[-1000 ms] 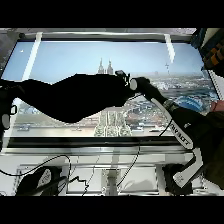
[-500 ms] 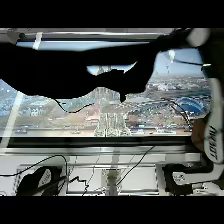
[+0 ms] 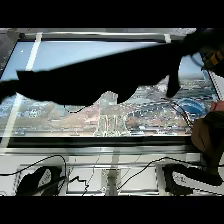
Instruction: Fold the clothes and pants, and hang the long-sleeved shirts on hangers.
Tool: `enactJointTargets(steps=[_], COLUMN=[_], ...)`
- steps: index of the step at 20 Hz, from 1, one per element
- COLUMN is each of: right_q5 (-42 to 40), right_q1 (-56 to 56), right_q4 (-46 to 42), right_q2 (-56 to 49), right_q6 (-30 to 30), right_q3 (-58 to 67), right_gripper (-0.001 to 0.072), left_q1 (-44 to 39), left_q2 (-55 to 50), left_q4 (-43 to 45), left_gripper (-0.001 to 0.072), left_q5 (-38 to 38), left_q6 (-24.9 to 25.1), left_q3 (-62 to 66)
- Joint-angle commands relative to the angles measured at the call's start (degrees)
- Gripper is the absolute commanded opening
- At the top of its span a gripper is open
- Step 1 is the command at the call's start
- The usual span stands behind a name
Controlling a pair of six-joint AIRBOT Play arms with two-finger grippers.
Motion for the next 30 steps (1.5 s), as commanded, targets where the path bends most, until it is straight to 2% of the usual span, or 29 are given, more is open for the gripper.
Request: enactJointTargets(steps=[1, 3, 4, 7, 11, 14, 16, 17, 18, 19, 21, 22, 23, 24, 25, 26, 28, 30], right_q5=[12.04, 8.24, 5.53, -5.07, -30.01, -50.42, -57.53, -58.07, -58.1, -57.44, -51.54, -45.97, -39.56, -32.0, -25.33, -20.24, -10.84, -7.58], right_q1=[0.0, 0.0, 0.0, -0.02, -0.04, -0.07, -0.04, -0.02, -0.02, -0.07, -1.29, -2.49, -3.85, -5.57, -7.63, -9.68, -13.42, -15.85], right_q4=[0.5, 2.69, 3.89, 2.54, -0.11, -6.56, -7.67, -7.43, -7.32, -7.34, -7.32, -7.28, -7.28, -7.21, -6.14, -3.26, 4.96, 11.52], right_q2=[0.52, 1.49, 1.97, 1.77, 1.4, -0.26, -2.47, -3.45, -4.13, -4.35, -4.07, -3.74, -3.43, -3.34, -3.37, -3.34, -3.15, -1.53], right_q6=[-0.22, 2.29, 2.14, 1.03, 2.16, 11.04, 12.17, 12.17, 12.17, 12.28, 13.86, 15.39, 16.22, 16.2, 15.82, 13.33, 5.64, 3.06], right_q3=[-13.33, -25.62, -31.41, -43.52, -44.33, -41.66, -39.06, -37.99, -37.42, -37.29, -37.27, -37.29, -37.29, -37.29, -37.38, -37.68, -39.63, -45.0], right_gripper=[0.0009, 0.0009, 0.0009, 0.0009, 0.001, 0.0009, 0.0011, 0.0102, 0.0378, 0.0468, 0.0453, 0.0412, 0.0319, 0.0264, 0.0264, 0.0262, 0.0213, 0.0199], left_q1=[0.07, 0.09, 0.09, 0.07, 0.04, 0.04, 0.04, 0.04, 0.04, 0.04, 0.04, 0.04, 0.04, 0.07, 0.07, 0.07, 0.07, 0.04], left_q2=[-3.21, -6.12, -7.67, -12.52, -15.67, -15.45, -15.43, -15.43, -15.43, -15.43, -15.43, -15.43, -15.43, -15.43, -15.43, -15.43, -15.43, -15.43], left_q4=[6.16, 14.16, 15.43, 11.13, 4.09, 0.52, -1.64, -2.54, -3.45, -3.85, -4.33, -4.33, -4.33, -4.31, -4.31, -4.31, -4.33, -4.33], left_gripper=[0.0022, 0.0022, 0.0022, 0.0022, 0.0022, 0.0022, 0.0022, 0.0022, 0.0022, 0.0022, 0.0023, 0.0022, 0.0023, 0.0022, 0.0022, 0.0022, 0.0023, 0.0022], left_q5=[-18.4, -19.5, -18.93, -13.44, -4.87, -1.92, -1.81, -1.79, -1.77, -1.79, -1.77, -1.77, -1.75, -1.75, -1.55, -1.09, -0.24, 0.17], left_q6=[11.19, 10.99, 10.99, 10.97, 10.97, 10.99, 10.99, 10.97, 10.97, 10.99, 10.99, 10.99, 10.99, 10.99, 10.99, 10.99, 10.99, 10.99], left_q3=[-0.87, -2.99, -4.2, -7.45, -7.82, -7.72, -7.74, -7.74, -7.74, -7.74, -7.74, -7.74, -7.74, -7.74, -7.74, -7.74, -7.74, -7.74])
